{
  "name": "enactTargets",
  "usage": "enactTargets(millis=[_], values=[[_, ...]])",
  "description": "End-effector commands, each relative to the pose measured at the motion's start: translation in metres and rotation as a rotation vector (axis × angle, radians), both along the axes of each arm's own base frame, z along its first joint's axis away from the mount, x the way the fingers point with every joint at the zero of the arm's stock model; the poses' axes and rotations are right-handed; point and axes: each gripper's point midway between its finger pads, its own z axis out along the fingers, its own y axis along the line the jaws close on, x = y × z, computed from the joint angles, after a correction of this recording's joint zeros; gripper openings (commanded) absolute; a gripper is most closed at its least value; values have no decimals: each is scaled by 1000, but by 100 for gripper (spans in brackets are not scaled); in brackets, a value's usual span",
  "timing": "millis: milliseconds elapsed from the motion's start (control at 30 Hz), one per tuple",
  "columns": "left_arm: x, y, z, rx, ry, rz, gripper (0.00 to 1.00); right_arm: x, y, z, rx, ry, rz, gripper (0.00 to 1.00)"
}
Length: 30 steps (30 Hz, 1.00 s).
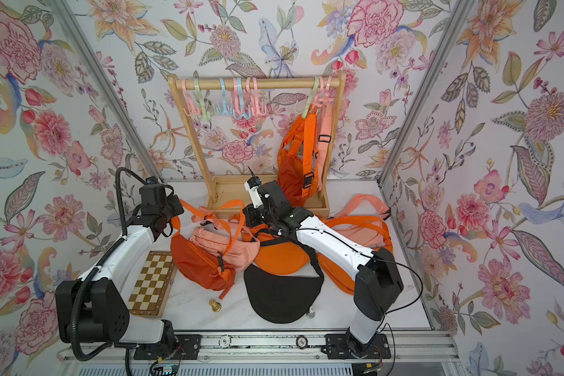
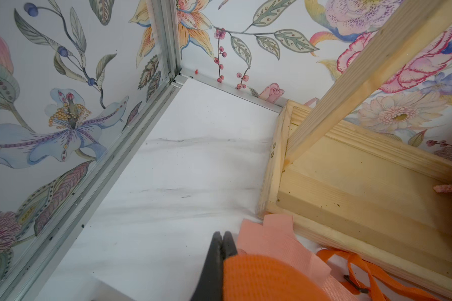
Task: Take the bag off the hook
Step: Place the bag inside the bag.
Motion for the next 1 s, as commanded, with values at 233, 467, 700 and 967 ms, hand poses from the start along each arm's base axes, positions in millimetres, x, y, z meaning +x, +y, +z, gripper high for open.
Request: enactTargets(millis=[233,467,700,967], values=[[48,-23,-33,-29,33,-27,2,9,26,-35,-11,63,63,0],[53,-22,-38,-47,63,1,76,36,-4,-21,37,84,3,39],[39,-13,79,88,-86,68,99,87,-99,93,98,-154,-236,56],[-7,-47,160,177,-221,53,99,136,-182,189,10,-429,-496,59]])
